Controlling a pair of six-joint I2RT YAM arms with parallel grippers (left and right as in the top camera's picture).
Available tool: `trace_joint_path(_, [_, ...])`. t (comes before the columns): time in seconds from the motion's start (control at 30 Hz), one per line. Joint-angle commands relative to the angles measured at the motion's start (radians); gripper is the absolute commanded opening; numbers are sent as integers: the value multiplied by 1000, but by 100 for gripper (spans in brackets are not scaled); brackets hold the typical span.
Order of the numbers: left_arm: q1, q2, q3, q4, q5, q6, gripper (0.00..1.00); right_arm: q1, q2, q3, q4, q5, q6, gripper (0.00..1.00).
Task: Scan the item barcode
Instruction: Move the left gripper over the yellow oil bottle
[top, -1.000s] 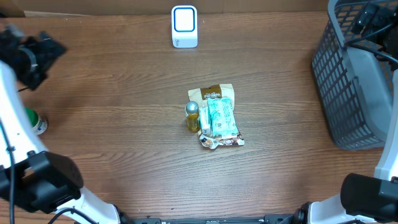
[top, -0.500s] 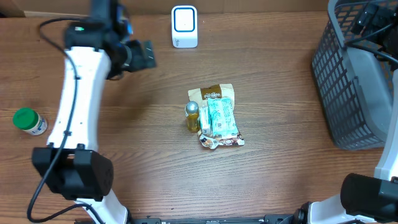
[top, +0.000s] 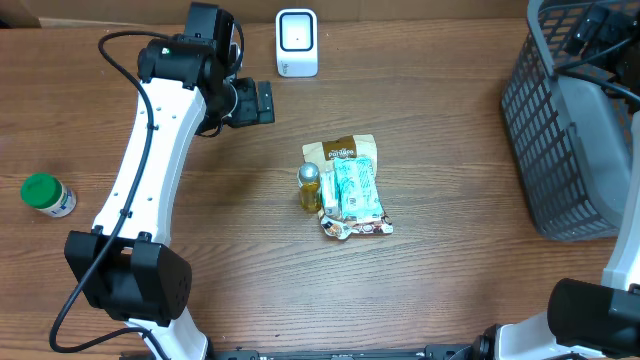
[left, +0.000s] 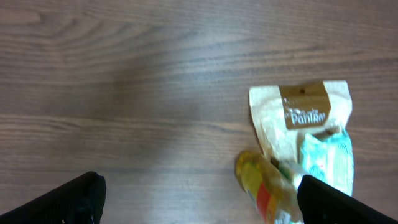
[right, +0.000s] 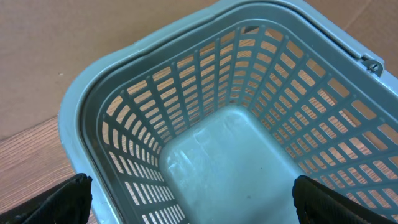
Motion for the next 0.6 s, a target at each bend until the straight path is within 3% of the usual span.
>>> trace_joint_path(0.0, [-18, -2, -7, -11, 59, 19, 100, 0, -10, 18, 3, 10, 4, 100])
trace_joint_path(0.57, [-149, -2, -7, -9, 40, 19, 100, 0, -10, 18, 4, 10, 4, 100])
